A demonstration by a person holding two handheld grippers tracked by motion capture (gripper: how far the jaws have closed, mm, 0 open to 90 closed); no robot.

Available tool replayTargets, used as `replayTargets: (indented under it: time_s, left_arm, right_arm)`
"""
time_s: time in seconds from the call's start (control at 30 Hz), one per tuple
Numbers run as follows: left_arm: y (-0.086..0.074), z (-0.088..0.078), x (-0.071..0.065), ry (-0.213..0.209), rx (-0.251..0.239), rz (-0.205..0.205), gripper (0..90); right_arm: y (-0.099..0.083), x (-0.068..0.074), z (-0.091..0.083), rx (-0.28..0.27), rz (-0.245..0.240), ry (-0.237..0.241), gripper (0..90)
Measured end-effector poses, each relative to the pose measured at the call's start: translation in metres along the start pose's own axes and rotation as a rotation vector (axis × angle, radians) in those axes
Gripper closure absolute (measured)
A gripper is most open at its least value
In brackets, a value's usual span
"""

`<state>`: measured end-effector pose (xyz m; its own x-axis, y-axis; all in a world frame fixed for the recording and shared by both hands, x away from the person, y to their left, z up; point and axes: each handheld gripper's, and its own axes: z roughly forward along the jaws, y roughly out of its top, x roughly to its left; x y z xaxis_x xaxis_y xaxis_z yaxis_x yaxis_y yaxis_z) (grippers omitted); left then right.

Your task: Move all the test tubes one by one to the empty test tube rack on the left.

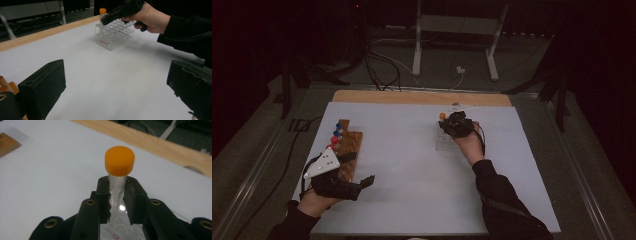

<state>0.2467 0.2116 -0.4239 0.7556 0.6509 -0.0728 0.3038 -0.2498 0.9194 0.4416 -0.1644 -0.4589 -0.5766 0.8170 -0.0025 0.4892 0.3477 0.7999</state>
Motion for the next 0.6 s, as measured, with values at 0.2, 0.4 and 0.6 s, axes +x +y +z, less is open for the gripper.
replayTargets:
  time_s: [0.2, 0.4, 0.6]
  left_arm:
    - [0.004, 0.000, 0.000, -0.010, -0.013, -0.011, 3.2]
    - [0.010, 0.008, -0.005, -0.046, -0.021, -0.014, 3.2]
    - [0.021, 0.026, -0.012, -0.078, -0.015, -0.001, 5.1]
  right_arm:
    - [0.017, 0.005, -0.037, -0.120, -0.043, -0.016, 75.4]
    - [0.017, 0.026, -0.069, -0.161, -0.122, 0.063, 75.4]
    - [-0.008, 0.065, -0.079, -0.121, -0.204, 0.194, 75.3]
